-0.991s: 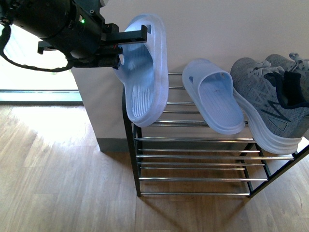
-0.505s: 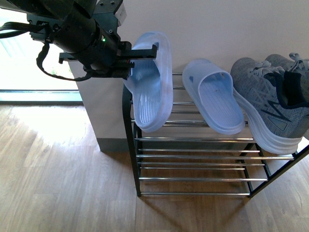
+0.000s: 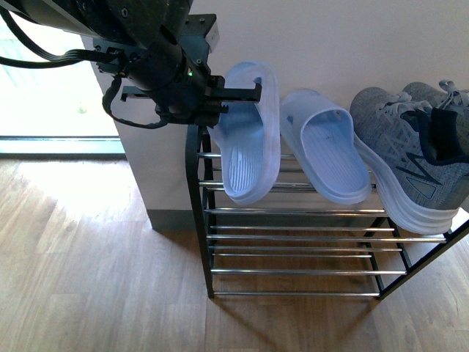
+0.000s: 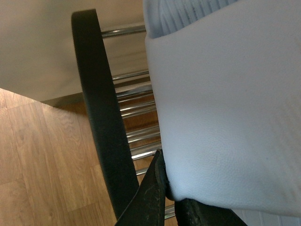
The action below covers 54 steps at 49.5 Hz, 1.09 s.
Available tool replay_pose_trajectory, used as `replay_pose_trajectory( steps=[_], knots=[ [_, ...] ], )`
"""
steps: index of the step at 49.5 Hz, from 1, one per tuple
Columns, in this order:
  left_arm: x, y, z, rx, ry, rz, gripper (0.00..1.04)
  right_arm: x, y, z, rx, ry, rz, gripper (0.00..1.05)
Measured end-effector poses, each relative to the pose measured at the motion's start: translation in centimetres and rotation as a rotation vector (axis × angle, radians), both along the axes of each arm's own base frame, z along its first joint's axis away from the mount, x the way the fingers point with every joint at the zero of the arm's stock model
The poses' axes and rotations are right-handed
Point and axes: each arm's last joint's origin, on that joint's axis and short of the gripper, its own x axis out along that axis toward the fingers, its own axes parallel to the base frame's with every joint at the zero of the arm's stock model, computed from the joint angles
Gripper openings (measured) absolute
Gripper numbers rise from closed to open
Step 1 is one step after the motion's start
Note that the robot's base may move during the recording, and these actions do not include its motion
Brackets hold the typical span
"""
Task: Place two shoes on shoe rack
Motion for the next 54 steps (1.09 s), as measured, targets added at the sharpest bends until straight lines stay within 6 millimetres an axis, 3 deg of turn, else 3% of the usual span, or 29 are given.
replay_pose_trajectory(
  steps=[11,27,47,52,54],
  knots=[
    [0.0,-0.5,-1.3,0.023,0.020,0.001,0.02,0.0,0.0,0.0,0.000,0.000,0.000,0.96],
    [0.2,-0.6,-1.3,0.021,-0.003,0.001,0.03,0.0,0.0,0.0,0.000,0.000,0.000,0.96],
    [0.1,-1.4,-0.8,0.000,-0.043,-0.011,0.78,0.0,0.0,0.0,0.000,0.000,0.000,0.96],
    [0.1,-1.6,0.6,-0.023,-0.070,0.005,0.96,0.0,0.0,0.0,0.000,0.000,0.000,0.96],
    [0.2,-1.5,1.4,-0.026,-0.088,0.024,0.97,0.0,0.0,0.0,0.000,0.000,0.000,0.96]
  ],
)
